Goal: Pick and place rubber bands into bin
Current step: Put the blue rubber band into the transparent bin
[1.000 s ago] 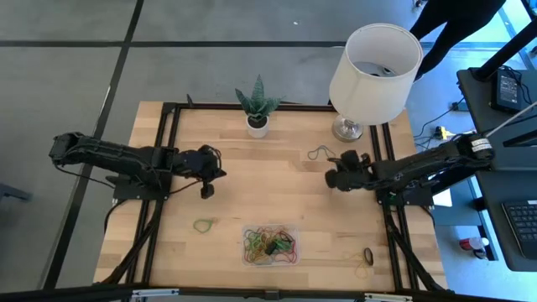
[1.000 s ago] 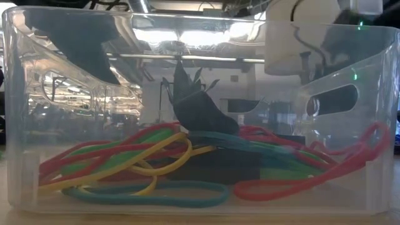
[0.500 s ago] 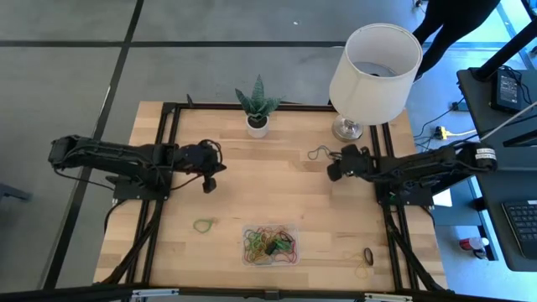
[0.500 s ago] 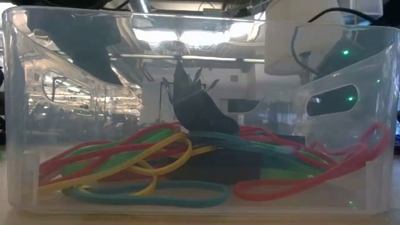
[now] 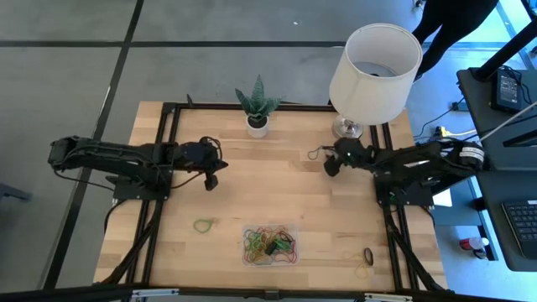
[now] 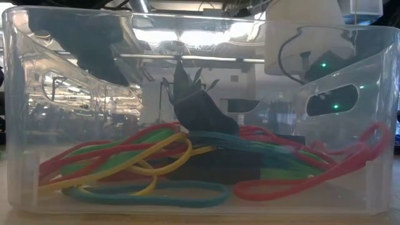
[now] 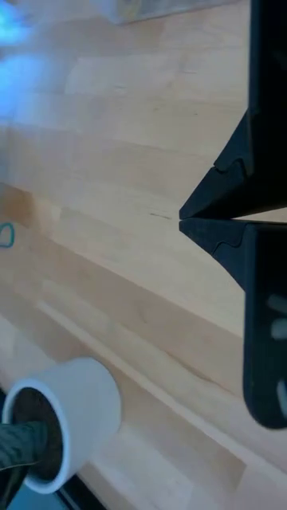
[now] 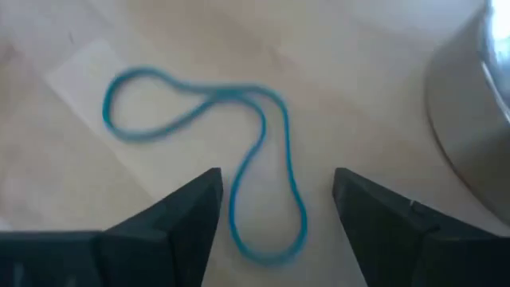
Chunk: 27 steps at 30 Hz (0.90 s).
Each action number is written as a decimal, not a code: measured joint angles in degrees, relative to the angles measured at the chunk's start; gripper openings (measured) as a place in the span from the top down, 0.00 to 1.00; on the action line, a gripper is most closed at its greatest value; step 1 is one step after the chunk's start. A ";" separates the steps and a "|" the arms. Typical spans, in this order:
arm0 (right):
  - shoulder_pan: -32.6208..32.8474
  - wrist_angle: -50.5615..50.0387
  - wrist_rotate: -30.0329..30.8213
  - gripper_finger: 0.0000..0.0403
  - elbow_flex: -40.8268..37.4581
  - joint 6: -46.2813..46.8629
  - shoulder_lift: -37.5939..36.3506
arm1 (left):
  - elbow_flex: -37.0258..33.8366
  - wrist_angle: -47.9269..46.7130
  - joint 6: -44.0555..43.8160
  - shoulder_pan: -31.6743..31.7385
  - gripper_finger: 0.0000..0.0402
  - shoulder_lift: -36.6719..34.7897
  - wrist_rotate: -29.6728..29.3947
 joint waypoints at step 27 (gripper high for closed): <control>4.54 9.26 -5.94 1.00 -0.14 15.41 -4.84 | 0.00 2.03 4.12 -0.12 0.99 -0.22 3.03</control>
